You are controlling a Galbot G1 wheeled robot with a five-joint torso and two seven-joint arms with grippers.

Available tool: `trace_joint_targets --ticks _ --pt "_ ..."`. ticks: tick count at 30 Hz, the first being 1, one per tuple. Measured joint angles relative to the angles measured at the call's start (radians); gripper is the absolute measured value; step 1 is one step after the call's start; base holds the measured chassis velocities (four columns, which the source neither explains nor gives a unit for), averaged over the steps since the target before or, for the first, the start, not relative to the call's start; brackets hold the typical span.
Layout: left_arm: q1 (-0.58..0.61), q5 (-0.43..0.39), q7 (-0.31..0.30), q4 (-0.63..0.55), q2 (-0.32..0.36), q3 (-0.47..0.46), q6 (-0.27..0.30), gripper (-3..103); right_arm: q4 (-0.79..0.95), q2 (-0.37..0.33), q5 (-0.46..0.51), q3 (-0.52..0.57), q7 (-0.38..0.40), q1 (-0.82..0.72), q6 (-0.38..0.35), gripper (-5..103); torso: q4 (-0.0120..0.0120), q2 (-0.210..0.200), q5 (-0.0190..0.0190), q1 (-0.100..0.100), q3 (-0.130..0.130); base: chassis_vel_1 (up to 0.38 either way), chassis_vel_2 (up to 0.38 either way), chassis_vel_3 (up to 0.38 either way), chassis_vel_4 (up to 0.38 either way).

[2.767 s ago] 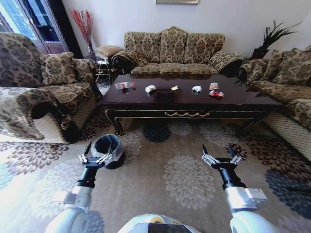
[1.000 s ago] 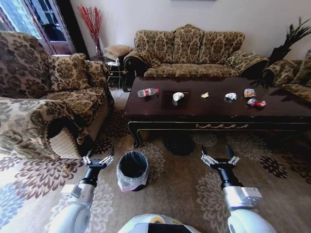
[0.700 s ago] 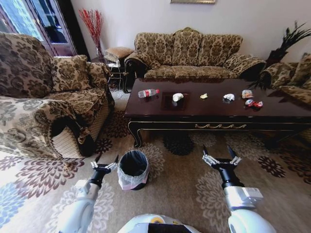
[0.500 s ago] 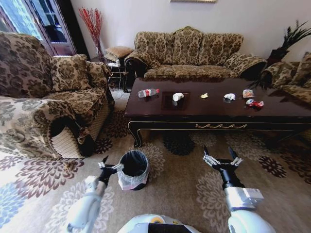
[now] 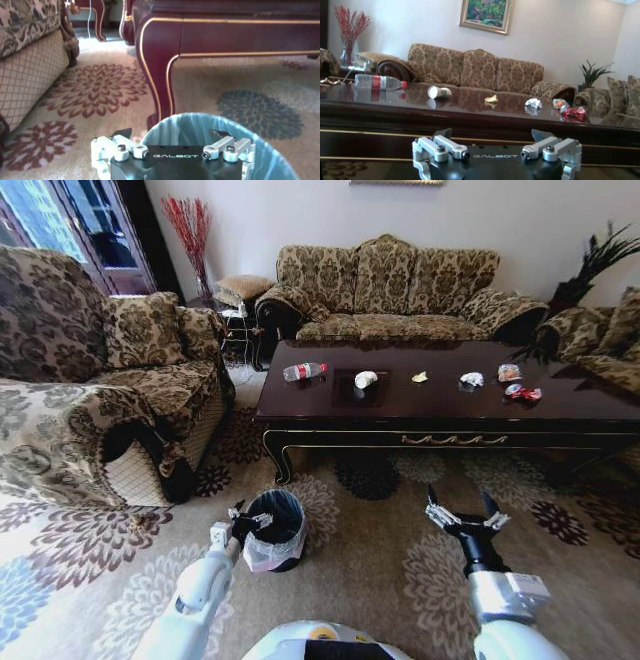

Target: Move to the front of the table and place the trash on the table into the trash bin.

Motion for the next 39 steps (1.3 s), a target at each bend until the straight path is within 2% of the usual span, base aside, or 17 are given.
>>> trace_joint_targets --ticks 11,15,21,22,23,25,29,31,32,35,36,38,39 --pt "-0.068 -0.03 0.014 0.121 0.055 0.014 0.023 100 -0.028 0.025 -0.001 -0.002 0.005 0.009 0.009 100 0.0 0.0 0.0 0.0 0.0 0.0 0.0 0.0 0.0" --pt "-0.095 -0.035 0.024 0.156 0.073 0.032 0.078 100 -0.036 0.024 0.003 0.002 0.011 0.012 0.009 100 0.0 0.0 -0.0001 0.0 0.0 0.0 0.0 0.0 0.0" --pt "-0.103 -0.046 0.025 0.154 0.084 0.04 0.126 100 -0.051 0.026 0.005 0.005 0.015 0.014 0.019 100 -0.0001 0.0 -0.0001 0.0 0.0 0.0 0.0 0.0 0.0" --pt "-0.103 -0.051 0.02 0.149 0.087 0.041 0.14 103 -0.056 0.028 0.005 0.004 0.016 0.015 0.023 100 0.0 0.0 -0.0001 0.0 0.0 0.0 0.0 0.0 0.0" --pt "-0.103 -0.055 0.014 0.145 0.089 0.041 0.149 100 -0.06 0.03 0.005 0.003 0.018 0.016 0.027 100 0.0 0.0 0.0 0.0 0.0 0.0 0.0 0.0 0.0" --pt "-0.103 -0.059 0.008 0.143 0.09 0.042 0.157 100 -0.063 0.032 0.005 0.002 0.019 0.017 0.03 100 0.0 0.0 0.0001 0.0 0.0 0.0 0.0 0.0 0.0" --pt "-0.104 -0.068 -0.006 0.142 0.091 0.041 0.17 85 -0.072 0.034 0.004 0.001 0.02 0.017 0.038 100 0.0 0.0 0.0 0.0 0.0 0.0 0.0 0.0 0.0" --pt "-0.104 -0.068 -0.006 0.142 0.092 0.04 0.17 85 -0.073 0.034 0.004 0.001 0.02 0.017 0.038 100 -0.0001 0.0 0.0 0.0 0.0 0.0 0.0 0.0 0.0" --pt "-0.103 -0.068 -0.005 0.141 0.091 0.039 0.17 76 -0.074 0.035 0.004 0.002 0.02 0.017 0.039 100 0.0 0.0 0.0 0.0 0.0 0.0 0.0 0.0 0.0" --pt "-0.102 -0.068 -0.005 0.14 0.09 0.038 0.17 73 -0.074 0.036 0.004 0.002 0.02 0.017 0.042 100 -0.0001 0.0 0.0 0.0 0.0 0.0 0.0 0.0 0.0" --pt "-0.102 -0.067 -0.005 0.14 0.09 0.038 0.17 64 -0.075 0.037 0.004 0.004 0.02 0.017 0.046 100 -0.0001 0.0 0.0 0.0 0.0 0.0 0.0 0.0 0.0" --pt "-0.102 -0.067 -0.005 0.14 0.089 0.038 0.17 64 -0.075 0.038 0.004 0.004 0.021 0.017 0.047 100 -0.0001 0.0 0.0 0.0 0.0 0.0 0.0 0.0 0.0" --pt "-0.103 -0.066 -0.005 0.14 0.089 0.039 0.17 60 -0.076 0.038 0.003 0.005 0.021 0.017 0.049 100 0.0 0.0 0.0001 0.0 0.0 0.0 0.0 0.0 0.0"
